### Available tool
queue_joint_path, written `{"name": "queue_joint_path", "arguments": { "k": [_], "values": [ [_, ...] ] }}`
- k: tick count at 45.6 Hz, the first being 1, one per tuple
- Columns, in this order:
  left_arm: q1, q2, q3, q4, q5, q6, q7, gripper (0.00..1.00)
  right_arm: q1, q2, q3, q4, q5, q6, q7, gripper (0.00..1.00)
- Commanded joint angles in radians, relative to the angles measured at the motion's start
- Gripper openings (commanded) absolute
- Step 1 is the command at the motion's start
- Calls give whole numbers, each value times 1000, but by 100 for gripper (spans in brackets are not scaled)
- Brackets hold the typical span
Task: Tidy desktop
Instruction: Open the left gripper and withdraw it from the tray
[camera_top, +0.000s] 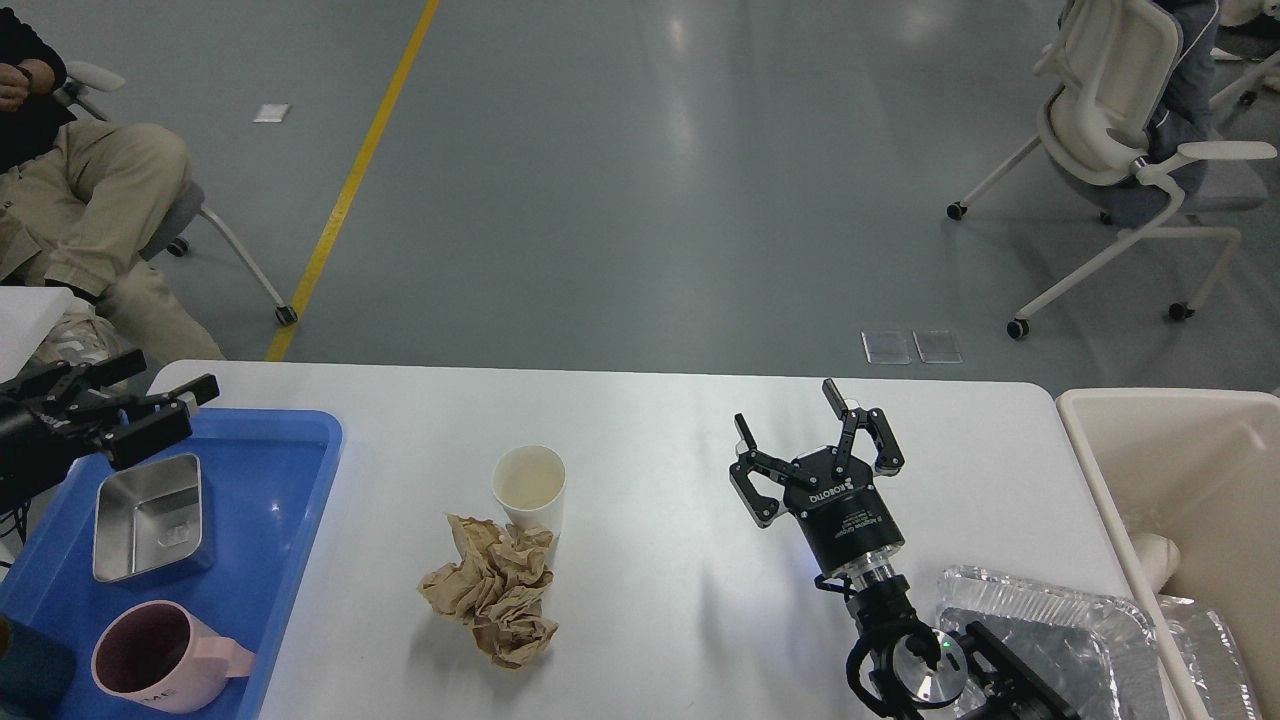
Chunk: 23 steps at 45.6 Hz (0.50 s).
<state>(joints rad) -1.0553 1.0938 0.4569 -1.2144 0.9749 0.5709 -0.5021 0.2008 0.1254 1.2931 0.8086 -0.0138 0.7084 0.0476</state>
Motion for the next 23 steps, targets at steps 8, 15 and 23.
{"name": "queue_joint_path", "arguments": {
  "k": [8,15,23],
  "values": [
    [254,-182,-334,9,-258,104,10,94,2,-6,0,-3,0,-1,0,100],
    [428,-288,-604,30,-275,127,40,93,0,-6,0,-5,0,-1,0,100],
    [592,-393,-875,49,-278,130,51,93,0,0,0,-5,0,-1,0,100]
  ]
}}
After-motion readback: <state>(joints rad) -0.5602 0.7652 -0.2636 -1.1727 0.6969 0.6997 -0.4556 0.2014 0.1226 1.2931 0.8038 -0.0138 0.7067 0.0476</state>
